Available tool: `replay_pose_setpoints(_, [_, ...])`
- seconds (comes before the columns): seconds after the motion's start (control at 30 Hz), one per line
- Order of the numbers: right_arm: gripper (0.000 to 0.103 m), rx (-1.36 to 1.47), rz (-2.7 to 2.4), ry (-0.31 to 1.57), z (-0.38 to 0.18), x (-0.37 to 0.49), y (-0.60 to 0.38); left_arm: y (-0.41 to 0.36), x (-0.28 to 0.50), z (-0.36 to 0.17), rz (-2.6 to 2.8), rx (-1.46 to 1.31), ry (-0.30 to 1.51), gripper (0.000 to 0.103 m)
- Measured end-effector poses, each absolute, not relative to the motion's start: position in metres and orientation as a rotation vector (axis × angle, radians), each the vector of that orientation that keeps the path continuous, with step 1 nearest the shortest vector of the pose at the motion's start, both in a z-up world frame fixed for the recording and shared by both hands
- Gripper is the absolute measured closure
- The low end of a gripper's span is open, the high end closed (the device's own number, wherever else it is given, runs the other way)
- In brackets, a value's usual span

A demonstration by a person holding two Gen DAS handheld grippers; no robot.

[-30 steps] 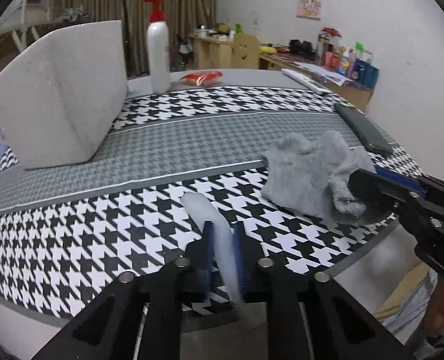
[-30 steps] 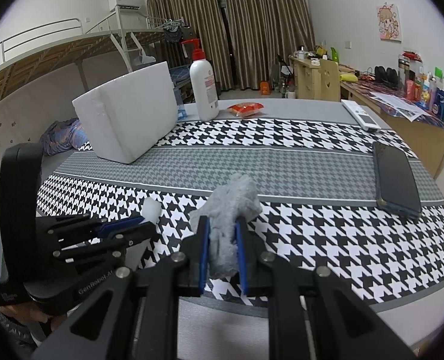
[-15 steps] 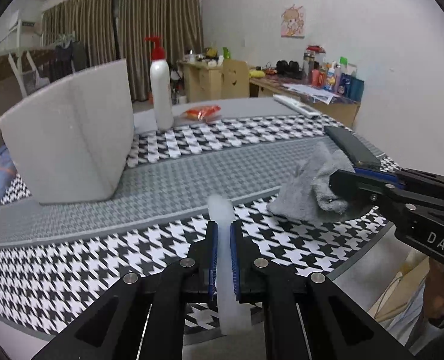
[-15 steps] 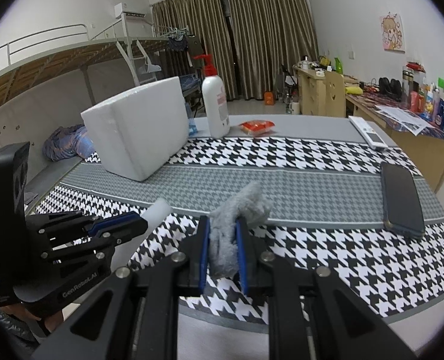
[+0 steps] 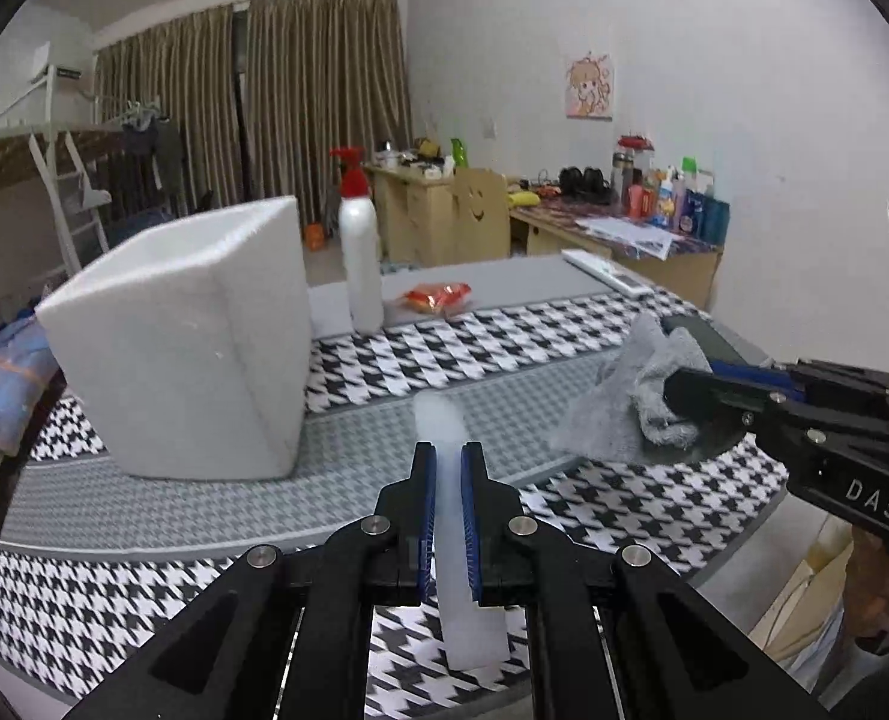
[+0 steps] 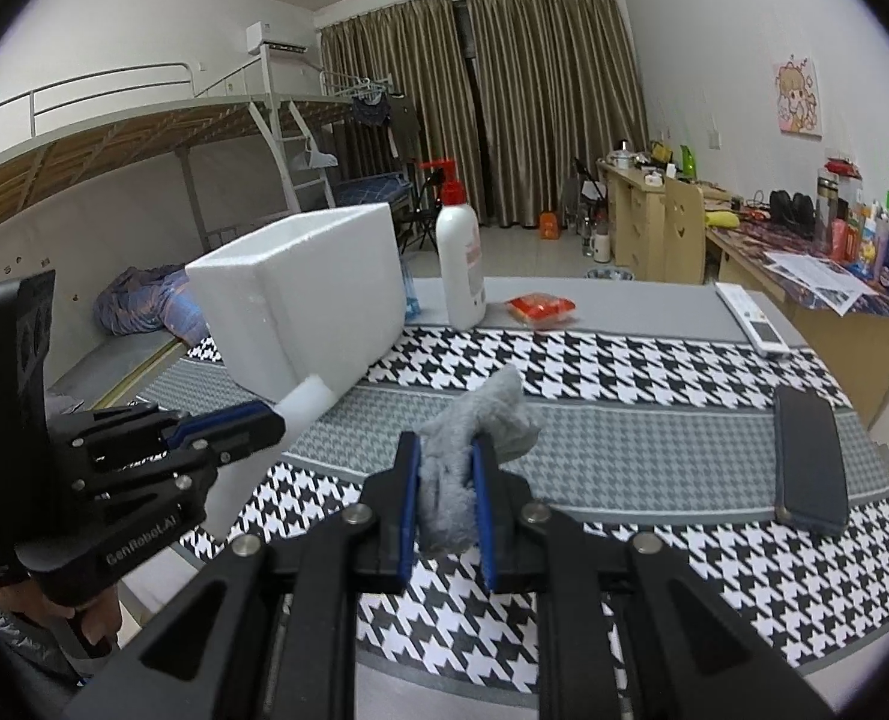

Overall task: Organize soft objects
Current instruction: 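Carry the white roll and grey cloth over the white foam box with both tools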

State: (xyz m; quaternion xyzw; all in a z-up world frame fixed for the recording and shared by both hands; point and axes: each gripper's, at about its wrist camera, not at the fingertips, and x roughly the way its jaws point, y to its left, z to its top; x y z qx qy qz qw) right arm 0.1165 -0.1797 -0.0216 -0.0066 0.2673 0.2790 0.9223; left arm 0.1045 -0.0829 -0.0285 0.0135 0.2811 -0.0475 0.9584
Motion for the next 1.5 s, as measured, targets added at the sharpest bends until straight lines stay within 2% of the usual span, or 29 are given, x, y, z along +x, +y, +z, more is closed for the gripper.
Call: replay_pose_setpoints(1.5, [0.083,-0.023,0.550,0.387,0.049,0.144,-0.128,-0.015,0.131,0.059,-0.084,0.053,0.365,0.094])
